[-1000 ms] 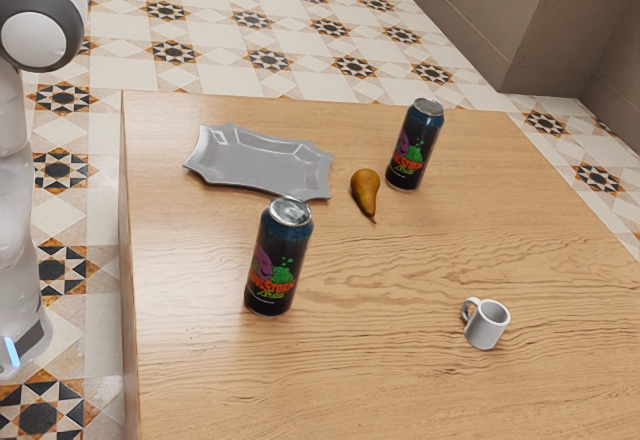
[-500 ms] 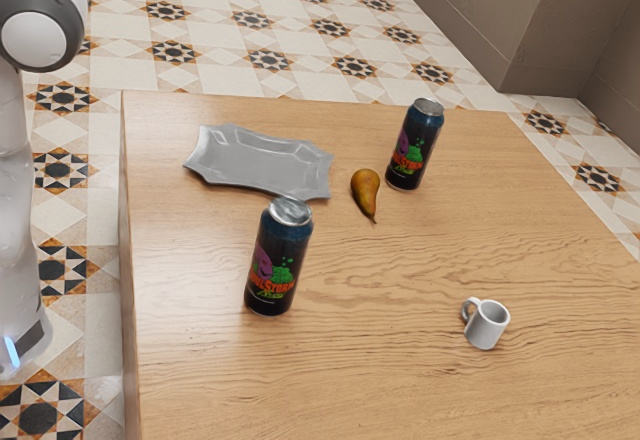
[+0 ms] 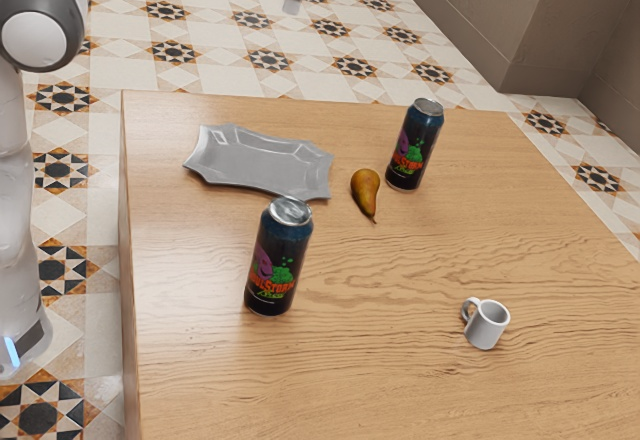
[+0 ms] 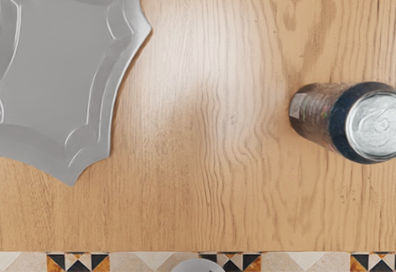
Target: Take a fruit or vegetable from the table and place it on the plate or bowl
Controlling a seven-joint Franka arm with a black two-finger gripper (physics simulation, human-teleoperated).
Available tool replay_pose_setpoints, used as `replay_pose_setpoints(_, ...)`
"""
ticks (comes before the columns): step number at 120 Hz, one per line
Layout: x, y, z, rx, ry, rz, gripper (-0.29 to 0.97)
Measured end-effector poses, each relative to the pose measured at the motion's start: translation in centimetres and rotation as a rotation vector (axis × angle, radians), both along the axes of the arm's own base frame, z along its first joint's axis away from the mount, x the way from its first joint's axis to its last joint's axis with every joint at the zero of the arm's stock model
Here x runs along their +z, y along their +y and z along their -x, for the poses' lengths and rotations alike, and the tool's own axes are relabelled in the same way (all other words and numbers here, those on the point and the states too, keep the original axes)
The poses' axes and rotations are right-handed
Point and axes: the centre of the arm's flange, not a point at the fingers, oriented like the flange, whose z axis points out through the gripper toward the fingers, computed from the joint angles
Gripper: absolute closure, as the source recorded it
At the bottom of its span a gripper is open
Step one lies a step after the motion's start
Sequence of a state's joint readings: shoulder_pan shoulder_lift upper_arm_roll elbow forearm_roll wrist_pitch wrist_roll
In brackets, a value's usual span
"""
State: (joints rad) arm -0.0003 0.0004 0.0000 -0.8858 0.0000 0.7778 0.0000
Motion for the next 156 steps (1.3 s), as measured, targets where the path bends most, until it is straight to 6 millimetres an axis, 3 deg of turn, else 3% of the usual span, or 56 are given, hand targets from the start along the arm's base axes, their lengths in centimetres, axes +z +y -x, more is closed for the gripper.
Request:
replay_pose_setpoints(35, -5.6, 0.0, -5.8, 0.0, -0.002, 0.0, 0.0)
replay_pose_setpoints(71, -11.5, 0.0, -10.0, 0.0, -0.014, 0.0, 0.0)
replay_pose_setpoints(115, -17.4, 0.0, -13.0, 0.0, -0.038, 0.0, 0.0)
replay_pose_setpoints(156, -20.5, 0.0, -14.3, 0.0, -0.065, 0.0, 0.0)
